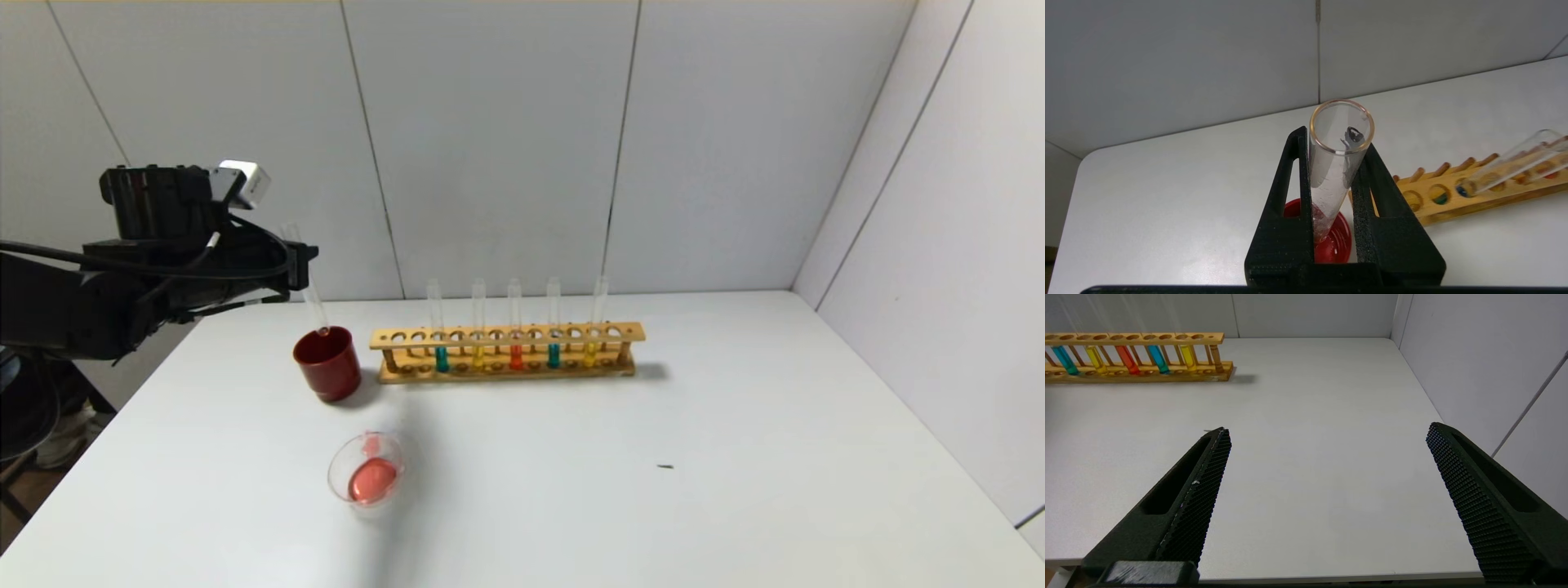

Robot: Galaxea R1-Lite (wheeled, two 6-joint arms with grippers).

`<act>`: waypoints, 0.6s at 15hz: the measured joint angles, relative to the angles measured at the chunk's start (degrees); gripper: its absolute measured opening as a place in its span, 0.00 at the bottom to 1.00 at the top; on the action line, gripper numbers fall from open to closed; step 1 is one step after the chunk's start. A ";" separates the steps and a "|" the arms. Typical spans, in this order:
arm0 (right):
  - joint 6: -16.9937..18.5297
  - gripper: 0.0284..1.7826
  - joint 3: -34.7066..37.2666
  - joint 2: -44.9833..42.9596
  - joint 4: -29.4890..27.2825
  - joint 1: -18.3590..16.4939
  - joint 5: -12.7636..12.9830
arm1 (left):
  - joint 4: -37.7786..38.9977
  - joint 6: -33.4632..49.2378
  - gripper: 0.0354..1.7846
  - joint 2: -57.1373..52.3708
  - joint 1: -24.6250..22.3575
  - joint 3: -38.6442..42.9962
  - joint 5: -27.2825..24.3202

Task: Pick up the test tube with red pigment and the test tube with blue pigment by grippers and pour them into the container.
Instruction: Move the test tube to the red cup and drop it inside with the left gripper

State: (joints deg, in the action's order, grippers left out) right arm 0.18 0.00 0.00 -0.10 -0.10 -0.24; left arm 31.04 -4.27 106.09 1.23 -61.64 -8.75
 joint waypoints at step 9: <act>-0.02 0.98 0.00 0.00 0.00 0.00 0.02 | 0.16 -0.05 0.16 7.55 -0.93 -0.10 0.13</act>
State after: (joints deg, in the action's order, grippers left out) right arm 0.16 0.00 0.00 -0.10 -0.10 -0.22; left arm 31.20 -4.32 113.64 0.30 -61.73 -8.62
